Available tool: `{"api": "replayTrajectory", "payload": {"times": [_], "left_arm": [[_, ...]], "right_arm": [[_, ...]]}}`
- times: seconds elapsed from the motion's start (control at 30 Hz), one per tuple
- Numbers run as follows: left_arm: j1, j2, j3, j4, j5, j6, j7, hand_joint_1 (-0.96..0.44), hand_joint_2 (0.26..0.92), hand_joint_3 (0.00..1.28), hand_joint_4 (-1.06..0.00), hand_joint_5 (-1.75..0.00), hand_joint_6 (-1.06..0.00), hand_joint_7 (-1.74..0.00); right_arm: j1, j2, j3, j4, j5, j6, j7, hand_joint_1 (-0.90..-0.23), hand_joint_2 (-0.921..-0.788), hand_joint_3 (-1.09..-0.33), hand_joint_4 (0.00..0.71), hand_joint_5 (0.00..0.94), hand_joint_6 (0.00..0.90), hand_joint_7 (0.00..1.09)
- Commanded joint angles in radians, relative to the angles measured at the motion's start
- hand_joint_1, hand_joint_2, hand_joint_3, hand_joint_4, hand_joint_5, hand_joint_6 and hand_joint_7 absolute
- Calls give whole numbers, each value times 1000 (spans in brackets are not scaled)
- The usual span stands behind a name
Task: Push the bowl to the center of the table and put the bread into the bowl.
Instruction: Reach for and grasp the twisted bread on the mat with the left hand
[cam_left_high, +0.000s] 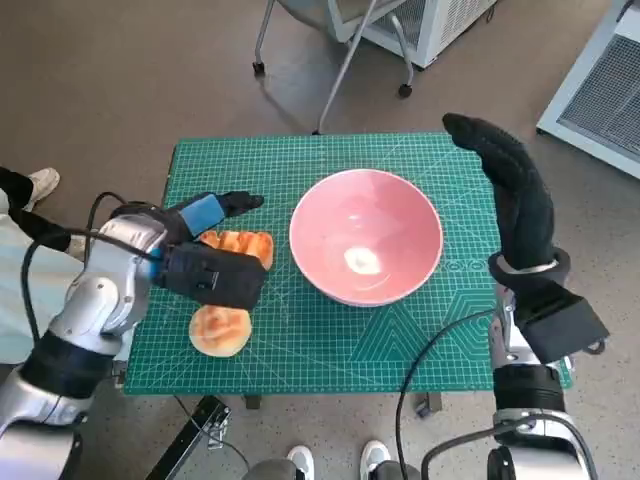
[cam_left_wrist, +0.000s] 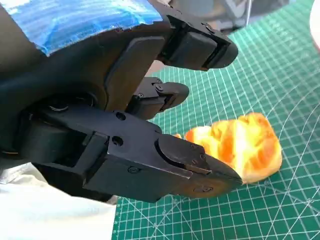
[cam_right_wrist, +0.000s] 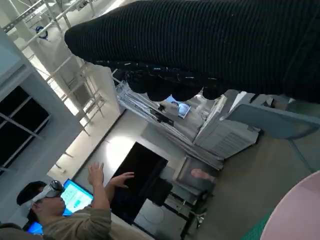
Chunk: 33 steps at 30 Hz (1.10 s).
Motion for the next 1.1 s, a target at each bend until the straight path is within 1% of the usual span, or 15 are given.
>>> {"api": "replayTrajectory", "payload": {"times": [0.03, 0.23, 0.37, 0.63, 0.73, 0.77, 0.8, 0.83, 0.9, 1.0, 1.03, 1.07, 1.1], "left_arm": [[-27, -15, -15, 47, 16, -14, 13, -59, 746, 0, -228, -2, -400, -19], [-41, -32, -32, 121, 25, -25, 42, -52, 746, 0, -238, -5, -409, -19], [-54, -52, -49, 189, 34, -29, 67, -38, 747, 1, -244, -7, -414, -19], [-73, -85, -91, 297, 63, -51, 121, 9, 753, 5, -308, -26, -463, -36], [-76, -86, -114, 328, 80, -73, 153, 25, 780, 20, -356, -41, -488, -44], [-78, -84, -126, 342, 93, -87, 169, 35, 796, 29, -374, -45, -497, -47], [-79, -83, -134, 353, 102, -97, 182, 56, 828, 46, -399, -53, -510, -51], [-82, -82, -147, 370, 116, -108, 200, 63, 839, 54, -411, -49, -515, -50], [-87, -83, -164, 399, 135, -122, 227, 106, 885, 84, -474, -55, -540, -51], [-100, -93, -189, 469, 158, -141, 277, 141, 906, 134, -555, -83, -562, -54], [-108, -99, -200, 501, 165, -149, 298, 153, 909, 166, -598, -118, -578, -51], [-113, -103, -207, 524, 169, -155, 312, 223, 913, 218, -531, -617, -601, -50], [-118, -105, -212, 539, 171, -159, 321, 248, 915, 242, -502, -800, -608, -49]], "right_arm": [[29, 0, 4, -2, 3, 12, 0, -609, -921, -784, 357, 4, 0, 912], [29, 2, 2, 0, 17, 12, 5, -612, -921, -782, 356, 4, 1, 910], [30, 2, 2, 0, 14, 9, 2, -608, -921, -782, 356, 4, 2, 909], [26, 4, 1, 10, 9, 3, -3, -603, -921, -778, 357, 4, 7, 900], [27, 6, 2, 9, 11, 2, -3, -603, -921, -777, 358, 4, 10, 896], [27, 6, 1, 9, 11, 2, -3, -603, -921, -776, 358, 4, 11, 894], [27, 7, 1, 8, 11, 2, -4, -603, -921, -776, 358, 4, 12, 892], [27, 8, 1, 8, 11, 3, -4, -603, -921, -776, 358, 4, 13, 891], [28, 9, 1, 6, 10, 3, -6, -606, -921, -775, 358, 4, 15, 887], [31, 9, 2, 1, 3, 2, -11, -607, -921, -774, 359, 5, 17, 884], [32, 9, 2, -2, 2, 2, -13, -607, -921, -774, 360, 5, 19, 883], [33, 9, 3, -4, 0, 3, -14, -607, -921, -775, 360, 5, 19, 882], [34, 8, 3, -6, 0, 3, -14, -607, -921, -775, 360, 5, 20, 882]]}}
